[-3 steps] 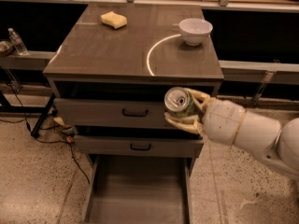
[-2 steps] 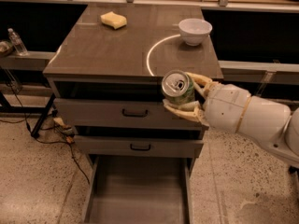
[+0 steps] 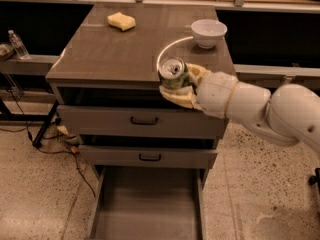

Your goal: Pick green can from bottom drawer and place on counter

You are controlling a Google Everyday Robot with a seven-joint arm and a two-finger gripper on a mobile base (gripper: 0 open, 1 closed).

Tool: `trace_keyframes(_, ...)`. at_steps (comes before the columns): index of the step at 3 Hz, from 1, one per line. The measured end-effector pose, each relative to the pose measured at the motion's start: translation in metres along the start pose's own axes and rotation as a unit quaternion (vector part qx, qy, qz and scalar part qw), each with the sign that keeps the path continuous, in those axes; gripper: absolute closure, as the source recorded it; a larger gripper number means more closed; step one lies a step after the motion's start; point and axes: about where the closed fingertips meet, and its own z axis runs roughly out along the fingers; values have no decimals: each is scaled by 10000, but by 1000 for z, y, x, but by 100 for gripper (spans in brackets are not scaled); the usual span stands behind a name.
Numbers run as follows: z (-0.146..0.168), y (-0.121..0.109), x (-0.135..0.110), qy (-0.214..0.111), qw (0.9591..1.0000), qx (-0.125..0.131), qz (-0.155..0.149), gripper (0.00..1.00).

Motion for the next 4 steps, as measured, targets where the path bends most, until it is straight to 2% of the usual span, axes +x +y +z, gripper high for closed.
trace_keyframes(1,50,-43,0,-68,9991,-78,405,100)
trace_keyframes(2,85,-59,-3,-85,9982,-211,558,100)
trace_keyframes(3,115,-70,17,112,9970,-184,742,100)
trace_keyframes(4,133,-78,39,353,9954,-85,886,89)
